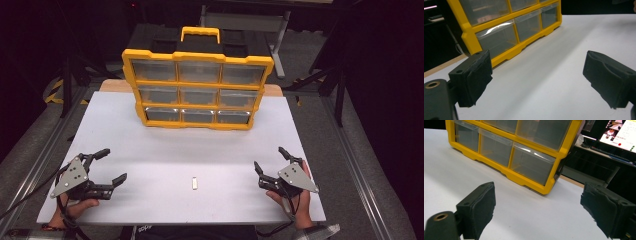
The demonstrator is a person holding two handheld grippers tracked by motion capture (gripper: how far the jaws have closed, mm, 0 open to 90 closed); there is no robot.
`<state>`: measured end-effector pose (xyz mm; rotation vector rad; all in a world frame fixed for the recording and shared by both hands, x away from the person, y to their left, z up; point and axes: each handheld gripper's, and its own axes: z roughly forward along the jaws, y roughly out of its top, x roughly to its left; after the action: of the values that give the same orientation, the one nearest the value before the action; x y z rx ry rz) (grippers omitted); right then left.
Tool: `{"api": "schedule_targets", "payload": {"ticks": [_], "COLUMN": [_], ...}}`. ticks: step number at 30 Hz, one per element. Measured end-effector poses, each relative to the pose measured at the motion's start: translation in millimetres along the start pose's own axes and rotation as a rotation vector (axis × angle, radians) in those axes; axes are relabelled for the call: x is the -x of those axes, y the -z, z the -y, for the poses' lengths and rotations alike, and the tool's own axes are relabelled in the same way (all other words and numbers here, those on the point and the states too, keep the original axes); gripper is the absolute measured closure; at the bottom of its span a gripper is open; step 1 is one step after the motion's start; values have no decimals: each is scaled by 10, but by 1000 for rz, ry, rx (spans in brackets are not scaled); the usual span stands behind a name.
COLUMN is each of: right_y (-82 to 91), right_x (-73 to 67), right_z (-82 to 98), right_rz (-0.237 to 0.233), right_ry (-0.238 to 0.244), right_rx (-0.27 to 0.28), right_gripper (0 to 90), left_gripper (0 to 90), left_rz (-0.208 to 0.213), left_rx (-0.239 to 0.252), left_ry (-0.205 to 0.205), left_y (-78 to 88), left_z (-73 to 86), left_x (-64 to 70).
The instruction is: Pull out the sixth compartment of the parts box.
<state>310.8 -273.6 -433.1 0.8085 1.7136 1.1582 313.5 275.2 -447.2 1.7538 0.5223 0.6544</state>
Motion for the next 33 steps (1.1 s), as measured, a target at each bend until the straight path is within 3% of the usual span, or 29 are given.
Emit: {"api": "schedule_targets", "payload": {"ticks": [4,15,21,30,33], "right_y": [-23,-99,-182,-479,-572], "right_x": [-12,-35,-28,43,80], "right_z": [19,-10,-80,-226,-297], "right_rz": [15,3,14,20,-20], "right_ry": [11,16,45,51,43], "right_rx": [-20,-37,-35,-55,-61], "right_gripper": [130,127,125,129,138], "left_gripper": [95,95,95,95,92], "left_rz": [5,17,19,30,34], "left_rx": [-24,-42,-55,-69,-69], "left_ry": [-3,-8,-8,0,4], "left_y": [-26,-21,-48,-80,-83], "left_z": [15,42,53,71,76], "left_x": [6,-11,-17,-16,-15]}}
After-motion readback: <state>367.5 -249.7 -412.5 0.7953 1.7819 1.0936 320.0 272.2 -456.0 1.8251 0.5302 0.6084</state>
